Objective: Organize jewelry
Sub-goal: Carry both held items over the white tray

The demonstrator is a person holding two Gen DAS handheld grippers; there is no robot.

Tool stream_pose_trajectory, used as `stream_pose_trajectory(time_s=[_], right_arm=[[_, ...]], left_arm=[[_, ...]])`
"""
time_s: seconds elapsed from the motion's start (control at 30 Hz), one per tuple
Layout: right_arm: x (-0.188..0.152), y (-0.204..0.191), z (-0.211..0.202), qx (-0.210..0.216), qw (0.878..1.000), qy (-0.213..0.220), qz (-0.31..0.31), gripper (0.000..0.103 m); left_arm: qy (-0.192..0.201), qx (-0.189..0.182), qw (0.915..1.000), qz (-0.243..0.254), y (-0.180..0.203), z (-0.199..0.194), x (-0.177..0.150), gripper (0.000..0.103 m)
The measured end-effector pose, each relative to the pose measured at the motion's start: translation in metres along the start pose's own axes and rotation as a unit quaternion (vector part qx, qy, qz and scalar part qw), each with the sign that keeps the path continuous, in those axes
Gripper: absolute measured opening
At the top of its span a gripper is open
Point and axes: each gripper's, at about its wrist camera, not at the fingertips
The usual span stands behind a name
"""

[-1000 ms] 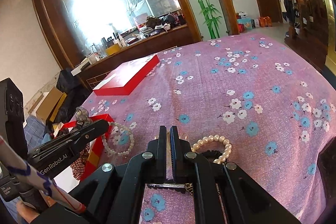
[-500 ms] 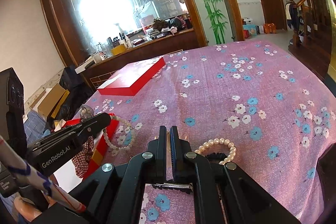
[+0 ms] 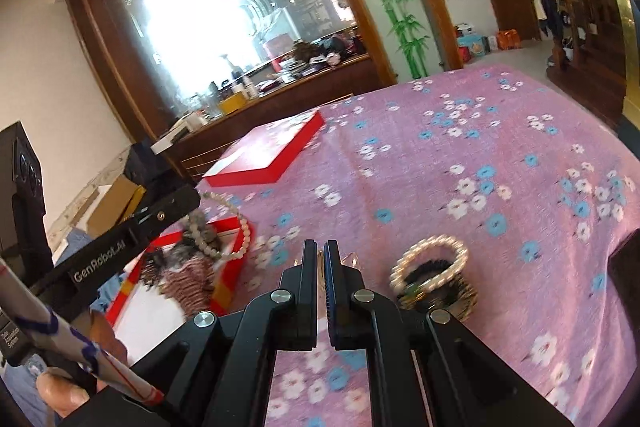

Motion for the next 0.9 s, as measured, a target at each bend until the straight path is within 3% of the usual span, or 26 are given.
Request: stream_pose_trajectory(time_s=[0.3,0.5,0.9], right_arm=[[-0.007,-0.059,-0.016,0.041,0.998,0.003,-0.044,0.004],[-0.018,-0.101,-0.007,0.066,0.995,-0.017,-0.077,0.004],[-0.048,-0.176,0.038,0.087,0.983,-0.072,-0.146,0.005]], left_arm=[[0.034,0.03,0.9988,-0.021,-0.041,-0.063,-0.005,0.005],[0.045,0.085,0.9945,-0.04,-0.086,-0.095,-0.019,0.005],[0.016,0.197,0.9763,-0.088,-0.169,-0.092,-0.058,0.005]])
Point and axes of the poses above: each gripper's, at about its wrist camera, not at the fingertips, and z roughly the way its jaws point, y to its right, x to its top, and after that the axes turned 4 degrees about -x, right-handed
